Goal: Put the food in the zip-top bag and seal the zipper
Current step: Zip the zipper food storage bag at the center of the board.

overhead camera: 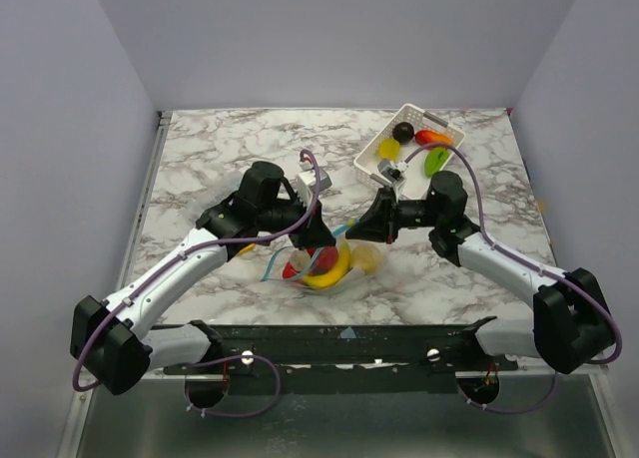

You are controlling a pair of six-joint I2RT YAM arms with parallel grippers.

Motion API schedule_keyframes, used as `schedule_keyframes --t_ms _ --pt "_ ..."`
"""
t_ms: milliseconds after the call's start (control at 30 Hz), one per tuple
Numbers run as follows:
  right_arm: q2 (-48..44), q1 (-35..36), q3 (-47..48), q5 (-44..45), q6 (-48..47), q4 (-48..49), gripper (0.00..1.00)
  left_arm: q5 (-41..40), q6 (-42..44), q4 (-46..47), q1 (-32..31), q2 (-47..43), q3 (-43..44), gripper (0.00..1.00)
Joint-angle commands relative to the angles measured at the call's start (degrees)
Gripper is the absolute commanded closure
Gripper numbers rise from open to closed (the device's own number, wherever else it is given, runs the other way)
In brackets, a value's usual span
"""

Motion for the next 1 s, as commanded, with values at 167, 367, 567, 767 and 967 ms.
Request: schedule_keyframes --t_ms 167,367,567,767,967 --pt "1.37 -0.31 -3.13 0.09 7.94 10.02 1.00 -2.32 -3.06 3.23 -0.05 -0.56 3.25 0.54" --pt "1.41 -0.29 -5.53 0.87 13.48 16.87 1.00 -9.86 -5.45 7.71 -2.32 -0.25 4.61 0.52" --pt "1.51 -0.28 -4.97 1.70 13.53 15.57 1.00 -12.52 -3.03 8.17 -6.99 2.23 6.90 0.57" --pt "1.21 -0.27 -4.67 2.25 12.59 13.99 1.00 -13.73 -3.02 8.87 -7.52 2.43 6.60 0.64" --pt "1.25 -0.28 -4.31 2.19 12.10 12.96 1.00 -14.49 -2.56 8.27 -7.52 2.85 6.60 0.71"
